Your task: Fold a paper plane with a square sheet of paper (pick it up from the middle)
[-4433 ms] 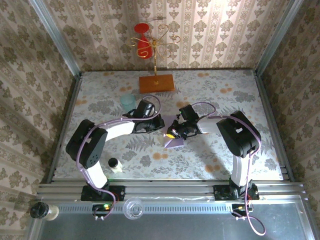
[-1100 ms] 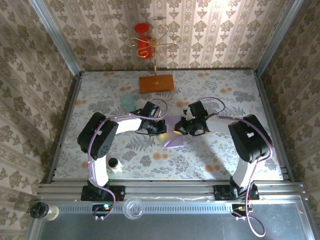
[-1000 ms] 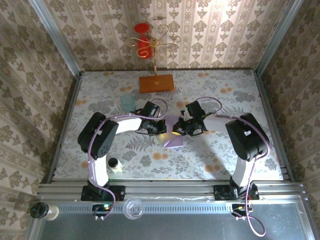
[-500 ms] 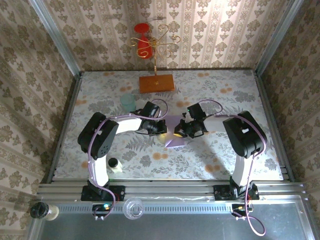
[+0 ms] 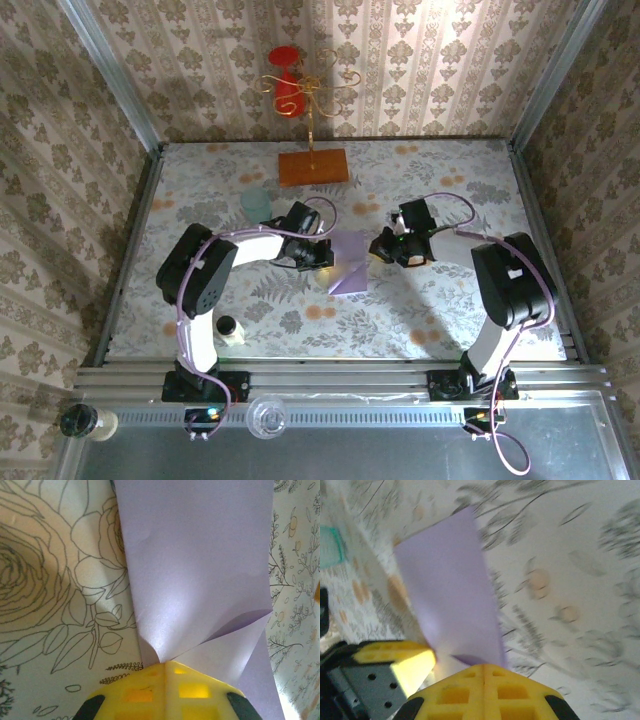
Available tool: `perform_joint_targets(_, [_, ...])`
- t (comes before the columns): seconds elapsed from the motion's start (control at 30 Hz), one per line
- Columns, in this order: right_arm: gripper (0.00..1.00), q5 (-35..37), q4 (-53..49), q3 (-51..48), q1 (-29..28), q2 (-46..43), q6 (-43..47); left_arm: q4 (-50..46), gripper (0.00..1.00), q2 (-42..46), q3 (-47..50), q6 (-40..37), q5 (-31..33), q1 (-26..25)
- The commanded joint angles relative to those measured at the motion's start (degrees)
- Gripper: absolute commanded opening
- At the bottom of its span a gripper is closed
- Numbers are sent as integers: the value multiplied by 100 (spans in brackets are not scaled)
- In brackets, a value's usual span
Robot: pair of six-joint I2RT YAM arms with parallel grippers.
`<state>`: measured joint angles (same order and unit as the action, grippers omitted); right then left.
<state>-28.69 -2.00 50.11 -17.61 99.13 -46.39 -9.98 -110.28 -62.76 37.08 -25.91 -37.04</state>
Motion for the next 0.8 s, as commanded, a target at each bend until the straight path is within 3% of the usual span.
perform_joint_targets(0.0, [6,-192,-223,91,-318,-50,203,-981,0,-451,134,-399,354,71])
perform_joint_targets(0.33, [5,-695,-10,445,-867,685,87,-1006,0,-464,-113,-664,87,142])
perform_joint_targets(0.77, [4,-272,-205,306,-867,1070,62,-809,0,-327,-65,-407,43,144])
